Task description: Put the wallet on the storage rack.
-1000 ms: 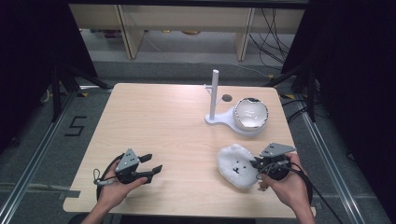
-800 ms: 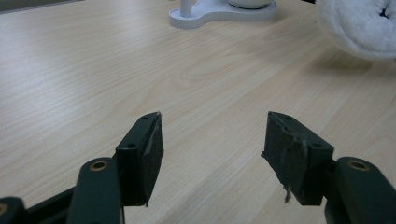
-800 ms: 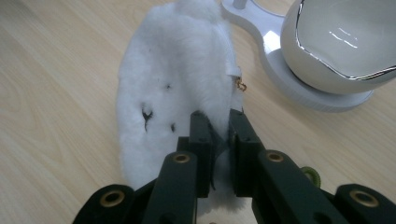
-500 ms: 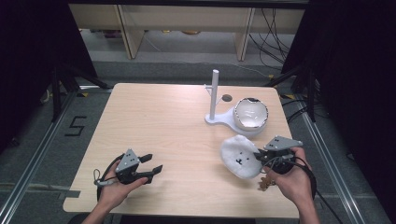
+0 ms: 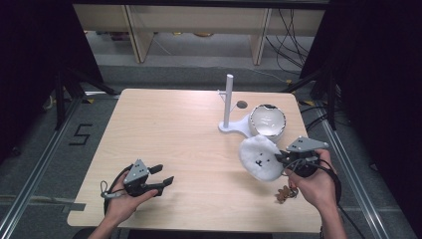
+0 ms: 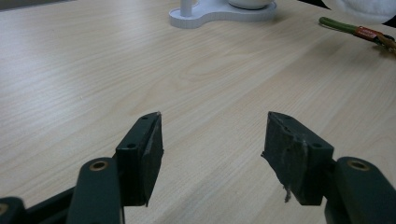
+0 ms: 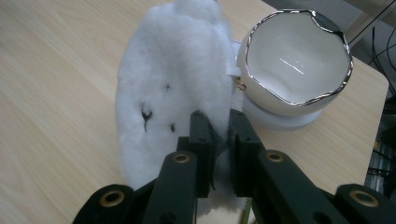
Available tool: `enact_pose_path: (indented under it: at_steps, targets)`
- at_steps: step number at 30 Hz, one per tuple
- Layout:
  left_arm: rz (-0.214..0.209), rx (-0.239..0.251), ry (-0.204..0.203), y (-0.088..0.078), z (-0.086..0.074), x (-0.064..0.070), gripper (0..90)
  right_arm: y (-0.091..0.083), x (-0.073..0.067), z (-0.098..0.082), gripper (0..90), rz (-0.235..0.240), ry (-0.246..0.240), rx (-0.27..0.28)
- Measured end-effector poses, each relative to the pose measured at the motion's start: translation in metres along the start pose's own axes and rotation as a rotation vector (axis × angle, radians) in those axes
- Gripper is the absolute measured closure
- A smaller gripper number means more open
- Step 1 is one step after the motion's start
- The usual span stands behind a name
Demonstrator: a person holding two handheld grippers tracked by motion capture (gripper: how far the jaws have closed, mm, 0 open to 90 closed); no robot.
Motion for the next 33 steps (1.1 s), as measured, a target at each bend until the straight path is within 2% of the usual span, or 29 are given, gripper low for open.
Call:
enact_pose_path:
  at_steps: [7,8,9,11,12,13,14,19,20,23,25,27,29,33]
  targets:
    - [0.000,0.001,0.000,0.000,0.000,0.000,36.9,0.001,0.007,0.004,82.6,-0.016,0.012,0.018]
    - [-0.006,0.006,-0.001,0.000,0.000,0.000,36.8,0.002,0.009,0.005,82.6,-0.016,0.000,0.020]
    - [0.001,0.000,-0.002,0.000,0.000,0.000,36.9,0.002,0.010,0.006,82.6,-0.027,0.011,0.022]
    - [0.000,0.001,-0.002,0.000,0.000,0.000,36.9,0.002,0.011,0.006,82.6,-0.023,0.014,0.012]
    - [0.001,0.000,-0.002,0.000,-0.001,0.000,36.9,0.003,0.013,0.008,82.6,-0.032,0.006,0.027]
    - [0.001,0.000,-0.002,0.000,-0.001,-0.001,36.9,0.003,0.012,0.008,82.6,-0.030,0.024,0.019]
    - [-0.007,0.005,-0.002,0.000,0.000,0.000,36.9,0.004,0.015,0.010,82.6,-0.033,0.005,0.032]
    - [-0.005,0.007,-0.002,0.000,0.000,-0.001,36.9,0.004,0.017,0.013,82.6,-0.041,0.029,0.030]
    - [-0.005,0.006,-0.003,0.000,-0.001,0.000,36.8,0.004,0.021,0.016,82.6,-0.045,0.011,0.042]
    - [-0.005,0.006,-0.004,0.000,-0.001,-0.001,36.8,0.004,0.022,0.018,82.6,-0.047,0.026,0.033]
    - [-0.005,0.007,-0.002,0.000,-0.001,-0.001,36.9,0.006,0.027,0.020,82.6,-0.055,0.003,0.043]
    - [-0.004,0.008,-0.002,-0.001,0.000,-0.001,36.8,0.007,0.029,0.022,82.6,-0.061,0.005,0.051]
    - [-0.003,0.008,-0.003,-0.001,0.000,-0.001,36.9,0.007,0.030,0.023,82.6,-0.063,0.028,0.047]
    - [-0.003,0.008,-0.003,-0.001,-0.001,-0.001,36.9,0.009,0.034,0.025,82.6,-0.061,0.014,0.046]
Point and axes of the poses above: each handheld gripper's, and its own axes: y roughly forward along the jaws, z roughly out of its top, x roughly to its right, the point moved 8 cm from there along y, roughly forward along the jaws, and after that the axes turned 8 degrees about -z, right-handed, at the moved point
